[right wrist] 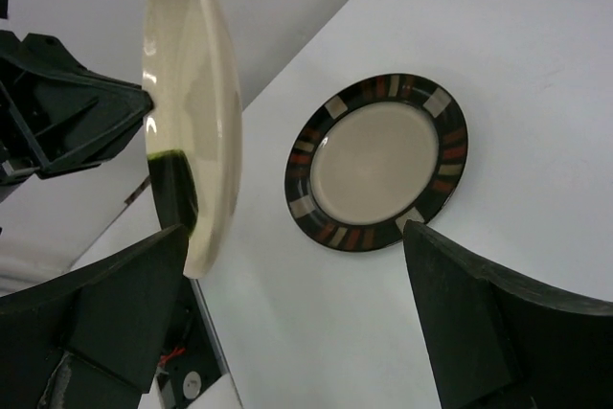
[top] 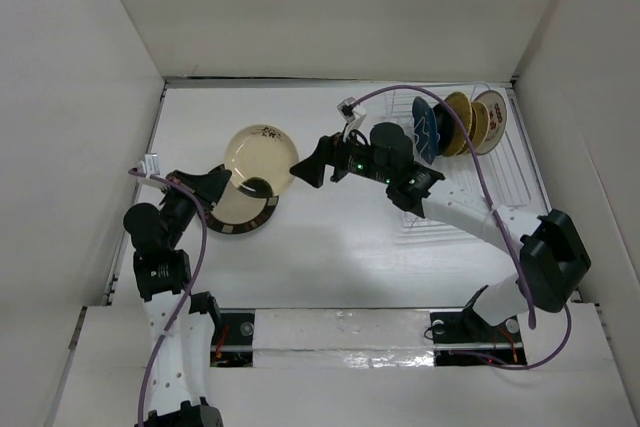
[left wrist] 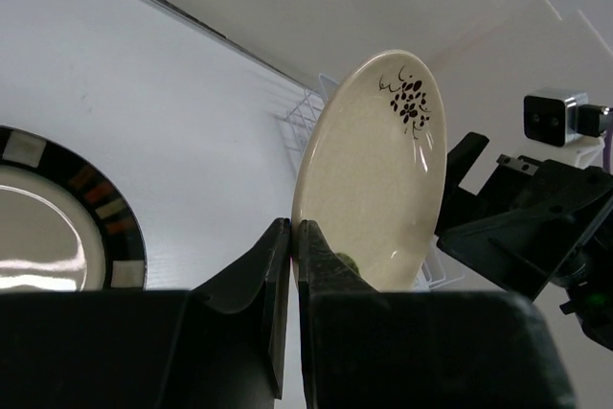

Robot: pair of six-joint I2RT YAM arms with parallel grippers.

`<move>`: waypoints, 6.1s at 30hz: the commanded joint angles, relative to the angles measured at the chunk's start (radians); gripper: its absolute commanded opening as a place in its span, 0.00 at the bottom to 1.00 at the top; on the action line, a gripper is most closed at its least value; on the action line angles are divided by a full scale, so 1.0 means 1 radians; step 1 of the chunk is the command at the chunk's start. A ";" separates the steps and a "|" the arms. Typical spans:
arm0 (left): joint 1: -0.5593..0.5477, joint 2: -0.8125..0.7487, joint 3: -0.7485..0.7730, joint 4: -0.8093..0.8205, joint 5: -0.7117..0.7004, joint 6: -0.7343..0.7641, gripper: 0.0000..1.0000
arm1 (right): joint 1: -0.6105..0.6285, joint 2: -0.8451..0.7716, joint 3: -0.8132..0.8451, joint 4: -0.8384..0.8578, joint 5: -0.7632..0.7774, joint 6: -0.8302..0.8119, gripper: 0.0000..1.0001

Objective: Load the plates into the dish rack

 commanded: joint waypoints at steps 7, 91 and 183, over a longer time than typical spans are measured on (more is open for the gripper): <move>-0.003 0.028 -0.028 0.061 0.150 0.054 0.00 | 0.009 0.090 0.066 0.109 -0.088 0.023 0.86; -0.598 -0.052 0.228 -0.384 -0.454 0.497 0.46 | -0.338 0.392 0.293 -0.275 1.042 -0.639 0.15; -0.563 -0.185 0.236 -0.384 -0.578 0.514 0.19 | -0.439 -0.058 0.595 -0.364 0.772 -0.449 0.00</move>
